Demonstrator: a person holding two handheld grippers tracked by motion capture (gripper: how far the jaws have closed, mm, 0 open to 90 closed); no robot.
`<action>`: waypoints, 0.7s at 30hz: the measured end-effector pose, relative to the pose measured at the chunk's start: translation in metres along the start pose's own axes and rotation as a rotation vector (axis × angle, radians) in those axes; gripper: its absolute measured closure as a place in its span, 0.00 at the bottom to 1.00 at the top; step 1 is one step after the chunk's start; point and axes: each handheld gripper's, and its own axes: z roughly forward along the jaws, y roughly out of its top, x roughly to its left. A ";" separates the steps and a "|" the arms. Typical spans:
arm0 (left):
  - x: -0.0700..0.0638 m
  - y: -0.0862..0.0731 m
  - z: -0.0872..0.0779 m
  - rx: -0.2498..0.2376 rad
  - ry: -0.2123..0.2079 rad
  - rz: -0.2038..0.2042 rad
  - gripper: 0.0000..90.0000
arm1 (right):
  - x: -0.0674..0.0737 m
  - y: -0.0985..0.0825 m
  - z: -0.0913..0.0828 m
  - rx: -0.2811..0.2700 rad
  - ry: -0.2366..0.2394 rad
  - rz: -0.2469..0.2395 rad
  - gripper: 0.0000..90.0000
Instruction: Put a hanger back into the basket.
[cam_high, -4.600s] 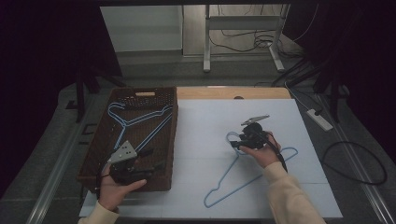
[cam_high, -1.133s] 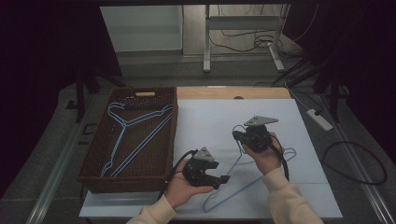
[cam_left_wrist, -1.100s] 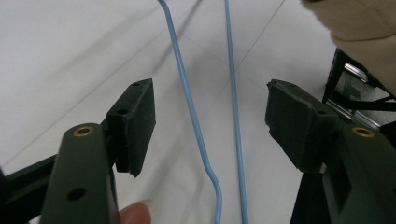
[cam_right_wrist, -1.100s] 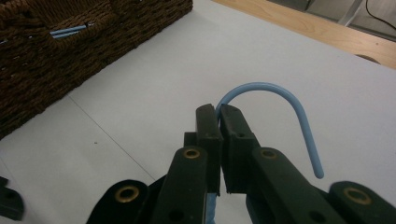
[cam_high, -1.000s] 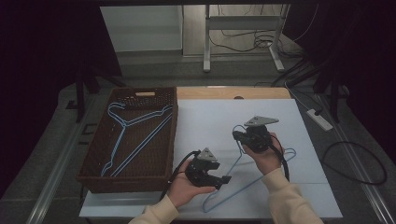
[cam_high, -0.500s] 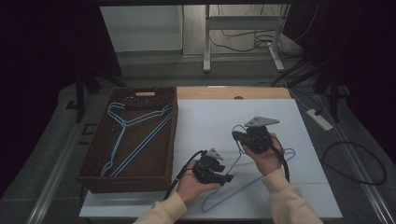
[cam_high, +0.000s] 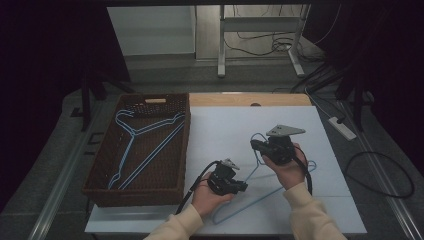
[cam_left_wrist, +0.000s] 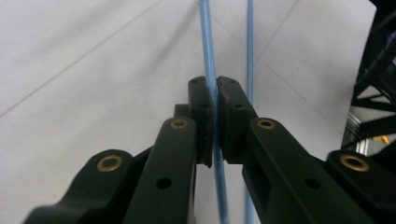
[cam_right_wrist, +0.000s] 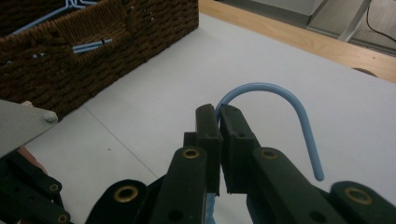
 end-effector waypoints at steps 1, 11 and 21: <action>0.001 0.000 -0.001 -0.010 0.007 -0.005 0.96 | -0.001 0.000 -0.002 -0.009 0.006 0.006 0.91; -0.001 -0.001 -0.016 -0.103 -0.012 -0.033 0.96 | -0.003 -0.027 -0.042 -0.120 0.073 0.029 0.49; -0.005 -0.005 -0.041 -0.178 -0.054 -0.048 0.97 | -0.018 -0.069 -0.080 -0.175 0.056 0.057 0.44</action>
